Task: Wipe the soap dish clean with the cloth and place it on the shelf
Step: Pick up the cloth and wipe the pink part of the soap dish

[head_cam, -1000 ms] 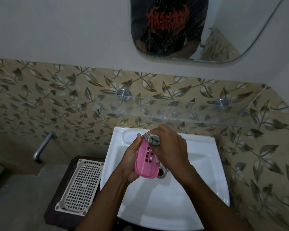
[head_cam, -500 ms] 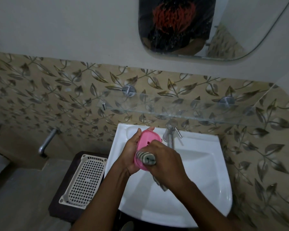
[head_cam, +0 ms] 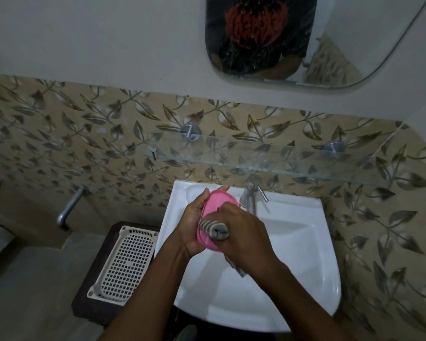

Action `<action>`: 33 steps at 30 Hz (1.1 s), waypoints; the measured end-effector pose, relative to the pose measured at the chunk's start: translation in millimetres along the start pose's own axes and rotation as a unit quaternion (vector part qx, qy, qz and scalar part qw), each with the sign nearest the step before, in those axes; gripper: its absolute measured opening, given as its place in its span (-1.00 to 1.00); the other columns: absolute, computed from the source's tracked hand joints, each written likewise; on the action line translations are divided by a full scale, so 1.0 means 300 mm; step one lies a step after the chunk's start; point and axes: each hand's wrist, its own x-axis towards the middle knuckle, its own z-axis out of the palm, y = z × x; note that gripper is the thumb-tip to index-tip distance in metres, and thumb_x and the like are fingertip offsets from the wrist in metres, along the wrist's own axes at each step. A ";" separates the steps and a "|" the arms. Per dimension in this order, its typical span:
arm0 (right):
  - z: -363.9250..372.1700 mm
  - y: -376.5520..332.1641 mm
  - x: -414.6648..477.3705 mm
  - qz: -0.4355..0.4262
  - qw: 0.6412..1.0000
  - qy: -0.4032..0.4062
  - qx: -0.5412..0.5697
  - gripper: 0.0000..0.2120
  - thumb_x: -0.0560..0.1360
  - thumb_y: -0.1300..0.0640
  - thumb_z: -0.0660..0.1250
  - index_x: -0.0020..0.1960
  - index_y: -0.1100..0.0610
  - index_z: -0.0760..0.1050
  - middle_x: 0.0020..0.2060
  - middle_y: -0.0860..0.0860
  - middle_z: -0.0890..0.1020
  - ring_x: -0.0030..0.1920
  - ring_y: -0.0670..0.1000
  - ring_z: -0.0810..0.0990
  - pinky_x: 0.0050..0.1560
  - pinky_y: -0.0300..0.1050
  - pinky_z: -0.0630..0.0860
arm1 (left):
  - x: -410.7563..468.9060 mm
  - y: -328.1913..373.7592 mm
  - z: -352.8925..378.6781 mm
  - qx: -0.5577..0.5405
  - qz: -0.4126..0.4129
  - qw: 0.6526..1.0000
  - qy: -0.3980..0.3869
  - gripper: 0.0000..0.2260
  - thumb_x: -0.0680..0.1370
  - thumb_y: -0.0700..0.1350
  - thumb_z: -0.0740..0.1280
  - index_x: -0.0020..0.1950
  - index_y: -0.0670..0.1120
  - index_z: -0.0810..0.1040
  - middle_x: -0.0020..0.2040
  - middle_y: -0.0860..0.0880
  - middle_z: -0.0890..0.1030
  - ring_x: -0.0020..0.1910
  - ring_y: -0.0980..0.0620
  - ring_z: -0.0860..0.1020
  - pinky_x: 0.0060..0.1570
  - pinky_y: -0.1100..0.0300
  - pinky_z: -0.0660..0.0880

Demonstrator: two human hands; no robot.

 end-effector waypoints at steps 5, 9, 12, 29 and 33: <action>-0.009 -0.007 0.000 -0.033 0.998 -0.028 -0.039 -0.81 0.44 0.00 0.39 0.05 -0.09 0.60 -0.04 -0.11 0.60 -0.08 -0.02 0.60 -0.08 -0.07 0.58 | -0.010 -0.005 -0.013 -0.004 -0.011 1.000 0.006 -0.53 0.60 0.16 0.17 0.42 -0.05 0.48 0.19 -0.26 0.59 0.07 -0.16 0.60 0.13 -0.06 0.56; -0.065 0.022 0.058 0.012 0.998 0.038 -0.055 -0.82 0.46 0.01 0.40 0.07 -0.07 0.61 -0.03 -0.09 0.60 -0.07 -0.06 0.60 -0.11 -0.21 0.49 | -0.027 -0.006 0.014 -0.041 -0.045 0.998 0.009 -0.55 0.57 0.15 0.20 0.20 -0.17 0.58 0.01 -0.22 0.66 -0.08 -0.14 0.67 -0.03 0.03 0.61; 0.026 -0.013 0.072 0.029 0.999 0.017 -0.011 -0.79 0.49 0.00 0.36 0.11 -0.07 0.61 0.04 -0.08 0.60 0.02 -0.04 0.60 -0.03 -0.23 0.46 | -0.034 0.017 0.016 -0.023 -0.045 0.999 0.006 -0.53 0.58 0.14 0.19 0.30 -0.17 0.55 0.07 -0.22 0.64 0.01 -0.14 0.63 0.07 0.02 0.58; -0.006 -0.030 -0.046 -0.019 0.998 -0.016 -0.051 -0.78 0.44 -0.01 0.41 0.09 -0.14 0.60 0.03 -0.14 0.61 -0.03 -0.04 0.62 -0.09 -0.21 0.51 | -0.034 0.027 0.015 -0.029 0.001 0.998 0.063 -0.49 0.59 0.19 0.18 0.40 -0.09 0.49 0.19 -0.28 0.54 0.01 -0.20 0.58 0.02 -0.06 0.57; 0.009 -0.020 -0.079 -0.011 1.000 0.003 -0.024 -0.84 0.41 -0.06 0.42 0.00 -0.15 0.64 -0.11 -0.14 0.61 -0.12 -0.08 0.63 -0.25 -0.49 0.28 | -0.033 0.026 0.021 -0.038 0.010 0.996 0.078 -0.51 0.59 0.22 0.18 0.32 -0.08 0.56 0.23 -0.31 0.56 0.07 -0.30 0.57 -0.04 -0.10 0.60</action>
